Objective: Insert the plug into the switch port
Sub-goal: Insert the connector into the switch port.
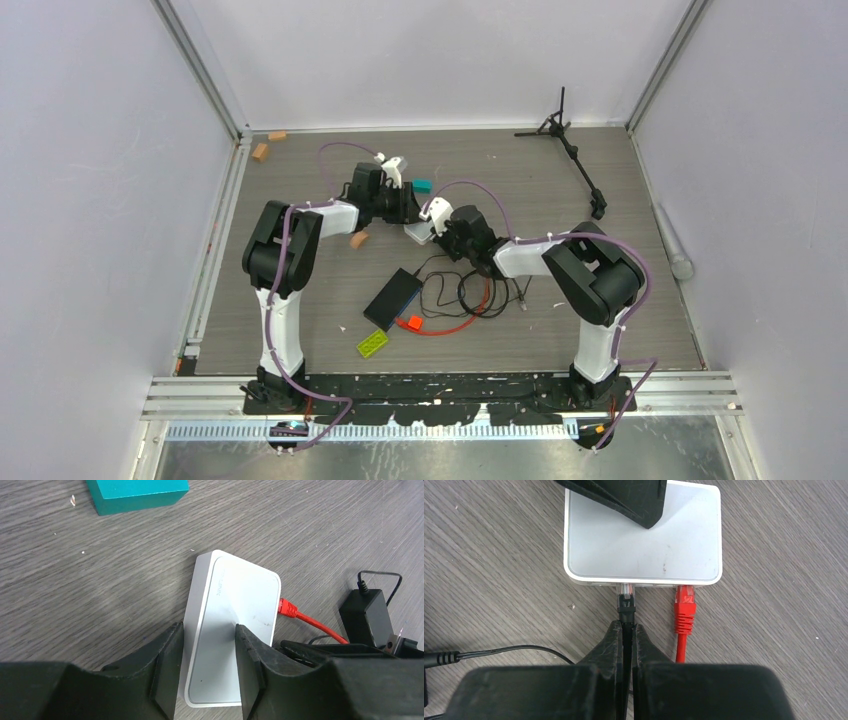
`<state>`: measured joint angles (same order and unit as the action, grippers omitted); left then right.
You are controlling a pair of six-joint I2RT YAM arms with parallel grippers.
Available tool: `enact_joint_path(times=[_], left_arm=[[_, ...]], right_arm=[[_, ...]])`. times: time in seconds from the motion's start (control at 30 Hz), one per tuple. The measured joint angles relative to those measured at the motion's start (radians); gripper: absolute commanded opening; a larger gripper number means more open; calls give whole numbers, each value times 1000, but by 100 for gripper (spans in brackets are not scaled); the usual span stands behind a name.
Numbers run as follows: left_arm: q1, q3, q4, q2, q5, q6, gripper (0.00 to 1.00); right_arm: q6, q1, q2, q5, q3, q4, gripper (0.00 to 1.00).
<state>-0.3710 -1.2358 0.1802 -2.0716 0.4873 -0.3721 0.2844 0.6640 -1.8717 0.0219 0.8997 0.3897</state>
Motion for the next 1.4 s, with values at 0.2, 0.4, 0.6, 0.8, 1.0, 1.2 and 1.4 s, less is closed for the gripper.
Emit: enact_joint_path(times=[0.2, 0.4, 0.6, 0.8, 1.0, 1.2, 1.4], left_arm=[[0, -4, -8, 0, 8, 18, 44], [0, -13, -26, 0, 16, 41, 45], [-3, -26, -46, -2, 18, 69, 44], [-3, -37, -55, -4, 11, 88, 44], [-3, -43, -64, -6, 11, 93, 44], [-3, -50, -69, -10, 12, 98, 44], [-3, -56, -70, -13, 13, 107, 44]], right_arm=[[23, -7, 0, -25, 4, -7, 1], [42, -14, 0, -50, 38, -71, 1], [69, -20, -12, -54, 89, -146, 1], [55, -26, -31, -50, 116, -159, 1], [36, -27, -33, -66, 119, -157, 1], [21, -31, -33, -87, 120, -153, 1], [3, -32, -33, -87, 139, -177, 0]])
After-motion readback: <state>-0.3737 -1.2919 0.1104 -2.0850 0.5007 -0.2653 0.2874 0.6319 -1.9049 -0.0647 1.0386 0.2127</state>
